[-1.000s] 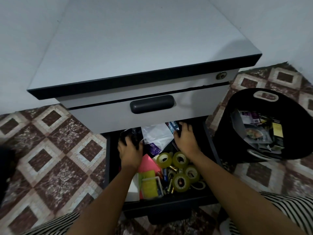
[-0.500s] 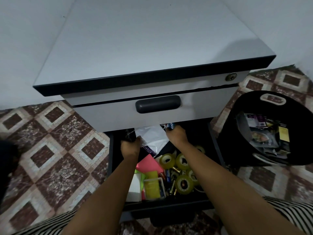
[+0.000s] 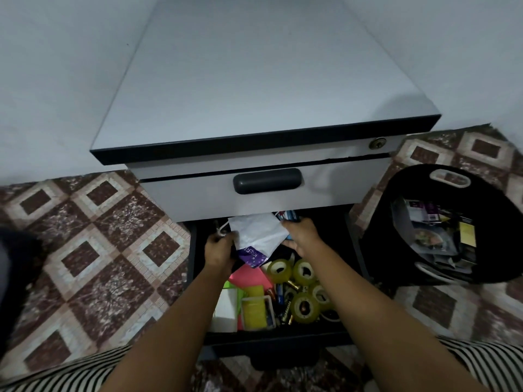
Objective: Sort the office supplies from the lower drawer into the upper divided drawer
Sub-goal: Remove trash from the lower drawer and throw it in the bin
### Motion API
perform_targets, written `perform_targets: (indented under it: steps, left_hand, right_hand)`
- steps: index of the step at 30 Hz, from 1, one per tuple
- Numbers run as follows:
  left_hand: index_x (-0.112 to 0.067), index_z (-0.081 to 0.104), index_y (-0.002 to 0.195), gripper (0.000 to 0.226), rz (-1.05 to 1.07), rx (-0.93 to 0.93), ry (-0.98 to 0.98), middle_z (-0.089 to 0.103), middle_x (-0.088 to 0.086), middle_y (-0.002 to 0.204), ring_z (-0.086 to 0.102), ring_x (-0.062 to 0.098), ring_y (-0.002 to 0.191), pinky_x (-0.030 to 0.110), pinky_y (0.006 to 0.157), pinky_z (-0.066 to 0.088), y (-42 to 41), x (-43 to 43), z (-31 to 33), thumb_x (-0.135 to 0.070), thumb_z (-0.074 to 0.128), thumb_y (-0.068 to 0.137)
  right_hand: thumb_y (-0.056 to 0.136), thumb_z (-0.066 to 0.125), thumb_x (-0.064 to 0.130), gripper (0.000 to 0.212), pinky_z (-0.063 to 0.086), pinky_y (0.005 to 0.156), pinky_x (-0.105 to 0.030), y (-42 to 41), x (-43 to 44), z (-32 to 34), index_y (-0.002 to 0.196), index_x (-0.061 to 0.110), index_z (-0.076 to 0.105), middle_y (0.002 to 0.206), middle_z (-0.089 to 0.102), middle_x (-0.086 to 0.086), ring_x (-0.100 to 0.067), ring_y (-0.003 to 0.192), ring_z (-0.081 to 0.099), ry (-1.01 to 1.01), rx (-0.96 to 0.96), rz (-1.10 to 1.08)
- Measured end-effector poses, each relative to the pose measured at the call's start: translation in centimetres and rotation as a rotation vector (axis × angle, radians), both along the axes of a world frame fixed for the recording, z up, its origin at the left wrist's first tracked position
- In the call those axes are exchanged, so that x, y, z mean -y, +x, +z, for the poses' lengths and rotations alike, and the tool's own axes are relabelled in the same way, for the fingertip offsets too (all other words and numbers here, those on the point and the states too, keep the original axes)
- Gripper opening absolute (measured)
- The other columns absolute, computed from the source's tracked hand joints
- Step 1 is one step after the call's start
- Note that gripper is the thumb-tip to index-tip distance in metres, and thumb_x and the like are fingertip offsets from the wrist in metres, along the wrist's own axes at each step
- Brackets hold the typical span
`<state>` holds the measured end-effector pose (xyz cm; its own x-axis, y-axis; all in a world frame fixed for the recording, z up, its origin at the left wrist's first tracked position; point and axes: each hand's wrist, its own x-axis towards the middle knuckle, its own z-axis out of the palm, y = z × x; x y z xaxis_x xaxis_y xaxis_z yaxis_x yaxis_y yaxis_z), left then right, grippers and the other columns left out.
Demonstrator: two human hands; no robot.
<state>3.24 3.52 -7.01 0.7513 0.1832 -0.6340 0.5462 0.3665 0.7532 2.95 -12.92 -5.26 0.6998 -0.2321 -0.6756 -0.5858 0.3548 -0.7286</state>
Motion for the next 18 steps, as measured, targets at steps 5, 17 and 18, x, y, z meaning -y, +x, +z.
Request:
perform_targets:
  steps: [5, 17, 18]
  left_hand:
    - [-0.011, 0.047, 0.081, 0.015, 0.009, -0.038, -0.066, 0.057, 0.009, 0.07, 0.055, 0.02, 0.058, 0.027, 0.051, 0.048, -2.5, -0.6, 0.9, -0.005, 0.05, 0.095]
    - [-0.007, 0.054, 0.096, 0.006, -0.175, -0.051, -0.145, 0.061, 0.014, 0.087, 0.059, 0.026, 0.075, 0.034, 0.058, 0.053, -8.2, 0.6, 4.3, -0.006, 0.048, 0.095]
    - [-0.007, 0.055, 0.096, 0.007, -0.191, -0.055, -0.139, 0.062, 0.013, 0.086, 0.06, 0.025, 0.075, 0.033, 0.059, 0.052, -8.5, 0.9, 4.6, -0.006, 0.049, 0.095]
  right_hand:
    - [0.091, 0.054, -0.002, 0.035, 0.049, 0.079, -0.037, -3.1, 1.1, 0.7, 0.126, -0.004, 0.048, 0.104, 0.054, -0.015, -0.026, 0.094, 0.055, -0.062, -0.001, -0.011]
    - [0.091, 0.057, 0.002, 0.041, 0.053, 0.084, -0.045, -12.8, 7.6, 4.1, 0.13, 0.001, 0.046, 0.119, 0.055, -0.02, -0.035, 0.108, 0.057, -0.23, 0.051, -0.042]
    - [0.091, 0.056, 0.001, 0.039, 0.053, 0.083, -0.045, -13.4, 8.3, 4.4, 0.128, 0.001, 0.046, 0.117, 0.056, -0.019, -0.034, 0.105, 0.057, -0.229, 0.055, -0.055]
